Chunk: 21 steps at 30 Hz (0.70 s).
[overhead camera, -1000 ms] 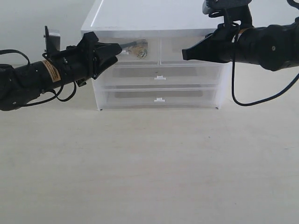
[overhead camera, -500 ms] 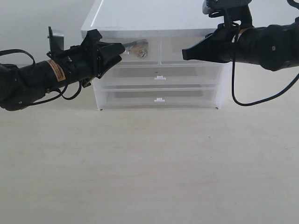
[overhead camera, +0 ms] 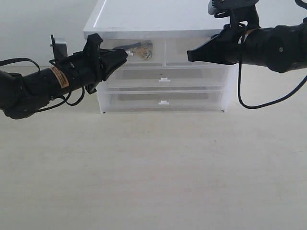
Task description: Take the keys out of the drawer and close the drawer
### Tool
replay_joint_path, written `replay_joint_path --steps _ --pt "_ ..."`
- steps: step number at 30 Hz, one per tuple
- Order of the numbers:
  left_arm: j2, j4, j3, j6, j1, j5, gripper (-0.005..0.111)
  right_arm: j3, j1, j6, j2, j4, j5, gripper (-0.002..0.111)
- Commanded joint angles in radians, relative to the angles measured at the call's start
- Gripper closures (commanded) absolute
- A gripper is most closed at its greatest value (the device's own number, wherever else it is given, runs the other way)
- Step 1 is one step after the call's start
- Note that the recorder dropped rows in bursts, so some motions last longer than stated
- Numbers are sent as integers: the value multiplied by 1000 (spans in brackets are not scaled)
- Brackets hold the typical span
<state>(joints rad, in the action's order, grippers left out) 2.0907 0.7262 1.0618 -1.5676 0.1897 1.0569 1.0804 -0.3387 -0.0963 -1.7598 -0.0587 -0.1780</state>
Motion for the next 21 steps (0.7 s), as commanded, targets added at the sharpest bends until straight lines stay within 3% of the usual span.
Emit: replay_joint_path --steps 1,21 --pt "-2 -28 22 16 5 20 103 28 9 0 -19 -9 -208 108" --pt "-2 41 -20 11 5 164 103 28 9 -8 -19 -9 -207 108"
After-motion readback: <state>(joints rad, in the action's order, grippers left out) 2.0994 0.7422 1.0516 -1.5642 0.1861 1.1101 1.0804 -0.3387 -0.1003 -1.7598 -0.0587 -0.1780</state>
